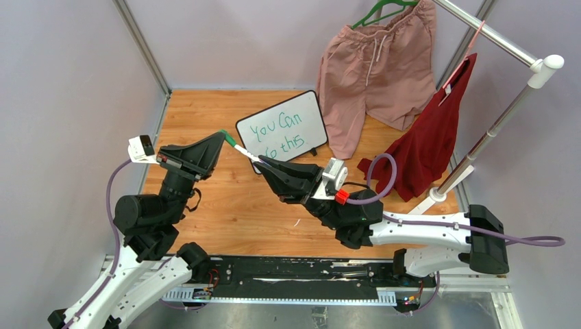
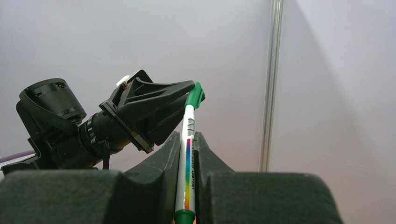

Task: Write a sentence on the whiteboard
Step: Close the whiteboard marker at the center of the board.

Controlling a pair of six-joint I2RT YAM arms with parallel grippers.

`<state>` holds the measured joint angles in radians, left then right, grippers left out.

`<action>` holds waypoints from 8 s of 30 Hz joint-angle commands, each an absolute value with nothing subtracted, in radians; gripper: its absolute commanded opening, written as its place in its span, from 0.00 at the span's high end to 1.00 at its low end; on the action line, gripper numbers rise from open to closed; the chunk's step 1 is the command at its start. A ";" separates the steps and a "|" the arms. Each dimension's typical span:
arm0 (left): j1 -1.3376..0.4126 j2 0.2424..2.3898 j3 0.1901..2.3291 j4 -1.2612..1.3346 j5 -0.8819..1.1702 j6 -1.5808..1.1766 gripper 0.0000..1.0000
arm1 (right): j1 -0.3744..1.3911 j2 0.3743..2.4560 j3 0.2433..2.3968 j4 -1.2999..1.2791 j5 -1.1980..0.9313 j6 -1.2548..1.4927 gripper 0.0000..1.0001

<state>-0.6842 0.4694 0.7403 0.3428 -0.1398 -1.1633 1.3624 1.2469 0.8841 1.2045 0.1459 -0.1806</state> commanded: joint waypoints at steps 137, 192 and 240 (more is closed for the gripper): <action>-0.690 0.672 1.000 0.357 -0.033 -1.053 0.47 | 1.377 1.278 1.020 1.284 0.113 -0.447 1.00; -0.690 0.674 0.966 0.357 -0.012 -1.060 0.63 | 1.378 1.261 0.994 1.268 0.124 -0.453 1.00; -0.701 0.718 0.949 0.354 0.113 -1.152 1.00 | 1.378 1.370 1.084 1.296 0.165 -0.538 1.00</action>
<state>-0.6804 0.7013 0.9684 0.3927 -0.0200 -1.1381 1.3724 1.3441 1.0374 1.2930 0.1463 -0.5171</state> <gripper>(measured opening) 0.197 0.153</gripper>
